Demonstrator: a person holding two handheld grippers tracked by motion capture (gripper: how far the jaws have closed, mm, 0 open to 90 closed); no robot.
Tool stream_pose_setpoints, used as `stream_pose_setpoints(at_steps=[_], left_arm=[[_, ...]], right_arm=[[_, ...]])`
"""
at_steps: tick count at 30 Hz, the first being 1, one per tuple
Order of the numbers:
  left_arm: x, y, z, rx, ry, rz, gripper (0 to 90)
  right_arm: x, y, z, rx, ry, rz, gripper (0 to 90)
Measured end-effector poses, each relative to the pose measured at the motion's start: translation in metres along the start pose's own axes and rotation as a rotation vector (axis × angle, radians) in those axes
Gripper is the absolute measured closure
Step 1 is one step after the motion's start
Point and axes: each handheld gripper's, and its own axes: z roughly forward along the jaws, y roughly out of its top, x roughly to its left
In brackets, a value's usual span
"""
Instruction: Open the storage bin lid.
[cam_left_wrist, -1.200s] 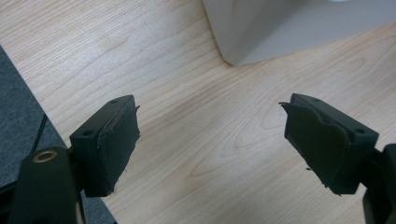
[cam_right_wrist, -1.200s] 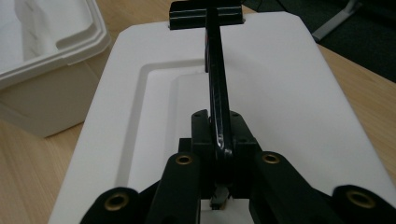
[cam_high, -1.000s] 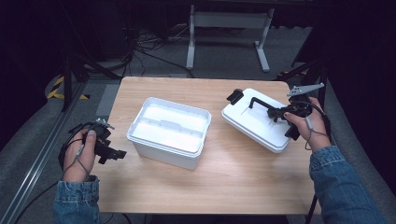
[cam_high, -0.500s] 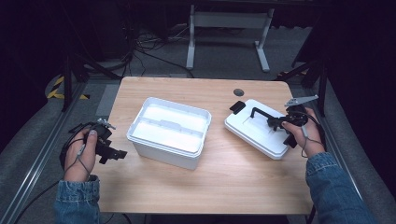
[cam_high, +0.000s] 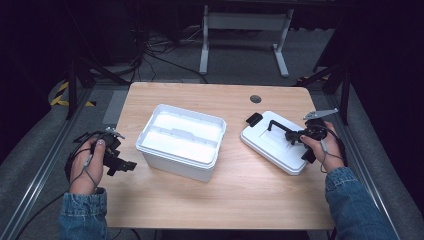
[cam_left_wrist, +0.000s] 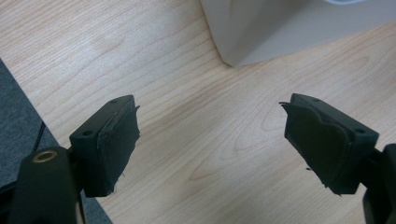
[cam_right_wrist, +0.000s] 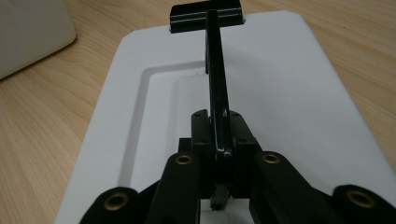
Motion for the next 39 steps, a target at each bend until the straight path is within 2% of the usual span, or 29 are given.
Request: stream_pose_setpoints(at_steps=[4,12,15,16,17,20,22,25,29,32,39], left_arm=[[0.001,0.001,0.0,-0.001,0.005,0.004,18.2],[0.001,0.003,0.0,-0.001,0.0,0.0,17.9],[0.002,0.004,0.0,-0.003,0.004,0.001,17.9],[0.002,0.005,0.001,-0.003,0.0,0.002,17.9],[0.002,0.007,0.002,-0.002,0.003,0.005,17.9],[0.003,0.008,0.003,0.002,-0.003,0.01,17.9],[0.003,0.009,0.003,0.002,-0.008,0.007,17.8],[0.004,0.011,0.002,-0.002,-0.001,0.012,17.8],[0.002,0.014,0.004,0.004,-0.009,0.02,17.8],[0.001,0.014,0.004,0.008,-0.006,0.024,17.9],[-0.001,0.01,0.003,0.009,-0.005,0.02,17.8]], right_arm=[[-0.002,-0.004,0.003,0.002,0.015,0.017,84.7],[-0.007,-0.014,0.009,0.052,0.014,0.071,82.8],[-0.008,-0.015,0.01,0.036,0.014,0.087,80.1],[-0.009,-0.015,0.009,0.026,0.006,0.098,76.8],[-0.011,-0.015,0.007,0.018,-0.038,0.1,71.3],[-0.013,-0.015,0.003,0.009,-0.074,0.107,65.6],[-0.013,-0.015,0.002,0.003,-0.082,0.108,63.2],[-0.012,-0.014,-0.005,-0.022,-0.135,0.095,57.0],[-0.004,-0.01,-0.015,-0.046,-0.155,0.067,54.6],[0.003,-0.006,-0.022,-0.073,-0.139,0.056,54.1],[0.028,0.006,-0.036,-0.103,-0.089,-0.014,53.3]])
